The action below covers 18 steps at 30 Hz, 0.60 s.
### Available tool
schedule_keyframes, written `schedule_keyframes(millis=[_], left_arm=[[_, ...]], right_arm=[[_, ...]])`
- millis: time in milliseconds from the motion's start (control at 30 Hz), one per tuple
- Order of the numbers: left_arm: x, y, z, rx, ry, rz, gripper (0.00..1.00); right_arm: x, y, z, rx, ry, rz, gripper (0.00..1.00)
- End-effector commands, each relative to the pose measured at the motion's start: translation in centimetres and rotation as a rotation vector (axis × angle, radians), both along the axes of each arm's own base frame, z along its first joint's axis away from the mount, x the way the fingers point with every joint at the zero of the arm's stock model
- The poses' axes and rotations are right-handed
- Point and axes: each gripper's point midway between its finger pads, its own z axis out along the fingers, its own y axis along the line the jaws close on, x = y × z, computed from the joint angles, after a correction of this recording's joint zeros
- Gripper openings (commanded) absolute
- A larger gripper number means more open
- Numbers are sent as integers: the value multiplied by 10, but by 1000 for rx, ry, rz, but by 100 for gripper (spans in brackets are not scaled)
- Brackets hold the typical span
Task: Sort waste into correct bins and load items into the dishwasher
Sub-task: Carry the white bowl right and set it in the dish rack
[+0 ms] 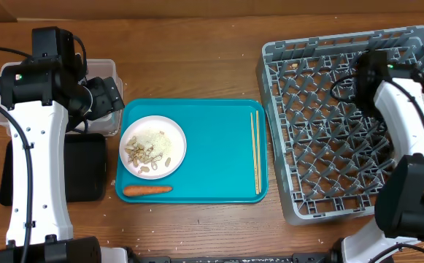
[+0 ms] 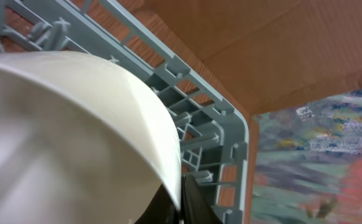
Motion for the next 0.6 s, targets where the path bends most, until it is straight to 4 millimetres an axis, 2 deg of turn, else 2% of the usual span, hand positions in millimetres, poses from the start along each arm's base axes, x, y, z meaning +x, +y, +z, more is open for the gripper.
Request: schedule_keyframes(millis=[0, 133, 267, 333, 500, 567], left_arm=[[1, -1, 4, -13, -14, 11, 90], [1, -1, 4, -13, -13, 11, 90], [0, -1, 4, -13, -11, 11, 89], [0, -1, 4, -13, -10, 11, 89], [0, -1, 4, -12, -10, 11, 90], [0, -1, 4, -12, -10, 11, 90]], right_arm=[[1, 29, -31, 105, 15, 40, 4], [8, 54, -39, 156, 20, 97, 5], [14, 81, -46, 208, 31, 160, 20], [16, 94, -49, 231, 34, 187, 22], [19, 110, -50, 241, 37, 230, 22], [19, 116, -52, 258, 43, 239, 25]])
